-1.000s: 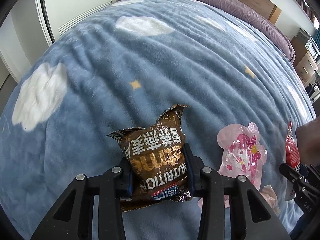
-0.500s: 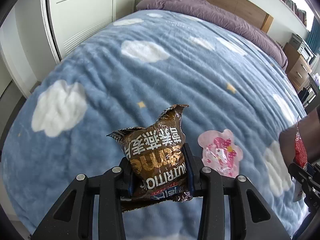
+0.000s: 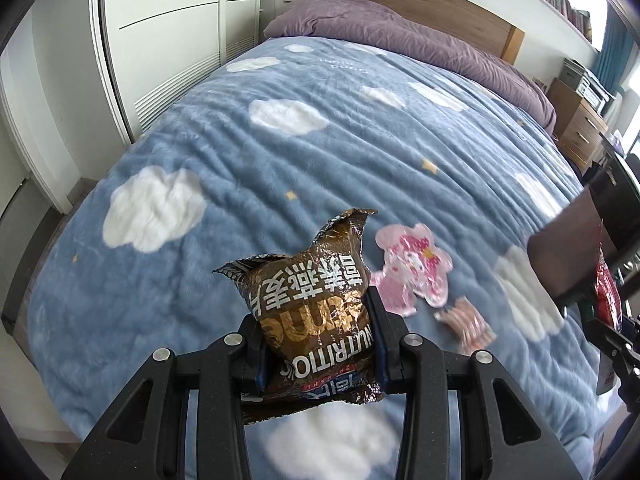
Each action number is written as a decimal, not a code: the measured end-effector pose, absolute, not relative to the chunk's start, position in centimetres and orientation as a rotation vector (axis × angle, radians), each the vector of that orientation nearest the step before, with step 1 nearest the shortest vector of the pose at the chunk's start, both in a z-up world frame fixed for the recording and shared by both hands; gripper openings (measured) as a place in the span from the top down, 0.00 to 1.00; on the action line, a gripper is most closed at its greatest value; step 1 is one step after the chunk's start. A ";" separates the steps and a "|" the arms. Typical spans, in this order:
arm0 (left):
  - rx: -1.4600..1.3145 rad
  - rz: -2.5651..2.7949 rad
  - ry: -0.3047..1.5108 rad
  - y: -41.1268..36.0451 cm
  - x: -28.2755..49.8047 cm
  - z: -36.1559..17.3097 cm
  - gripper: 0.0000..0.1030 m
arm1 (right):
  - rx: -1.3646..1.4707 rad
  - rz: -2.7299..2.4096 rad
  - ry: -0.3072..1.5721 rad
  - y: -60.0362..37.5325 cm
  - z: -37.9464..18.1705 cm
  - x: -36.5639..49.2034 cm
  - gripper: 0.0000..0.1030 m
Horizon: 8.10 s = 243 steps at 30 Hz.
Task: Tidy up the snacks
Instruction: 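Lift both packets and carry them over the green tray, then lower both packets into the tray and open both tools to release, then withdraw both open tools from the tray toward the remaining snacks, then grasp the pink character packet with left tool while right tool grasps pink-striped candy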
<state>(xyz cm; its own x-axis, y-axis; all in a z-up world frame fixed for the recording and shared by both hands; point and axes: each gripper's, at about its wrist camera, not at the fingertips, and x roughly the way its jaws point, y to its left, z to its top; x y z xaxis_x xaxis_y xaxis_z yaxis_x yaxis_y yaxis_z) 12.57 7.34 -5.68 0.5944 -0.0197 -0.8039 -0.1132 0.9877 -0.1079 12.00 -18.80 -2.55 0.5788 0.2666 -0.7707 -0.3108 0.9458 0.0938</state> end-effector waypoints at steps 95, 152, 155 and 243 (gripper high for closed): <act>0.357 -0.479 0.921 -46.4 18.2 -6.0 0.67 | 0.195 -0.119 0.777 -60.0 -5.9 15.9 0.50; 0.287 -0.314 0.962 -48.8 26.6 -11.2 0.45 | 0.079 -0.164 0.926 -62.6 -11.9 25.6 0.05; 0.282 -0.317 0.958 -48.8 26.5 -10.6 0.44 | 0.074 -0.171 0.920 -62.6 -11.2 25.5 0.03; 0.109 -0.015 0.802 1.9 4.8 -1.8 0.38 | -0.120 0.296 0.773 -24.0 3.4 0.5 0.00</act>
<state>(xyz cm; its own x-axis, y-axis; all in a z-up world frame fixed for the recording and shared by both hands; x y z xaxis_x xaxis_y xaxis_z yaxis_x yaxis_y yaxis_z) 4.78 1.87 -1.79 0.6955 0.0278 -0.7180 0.0547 0.9943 0.0915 0.49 -23.96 3.35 0.6769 0.2189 -0.7028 -0.3067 0.9518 0.0011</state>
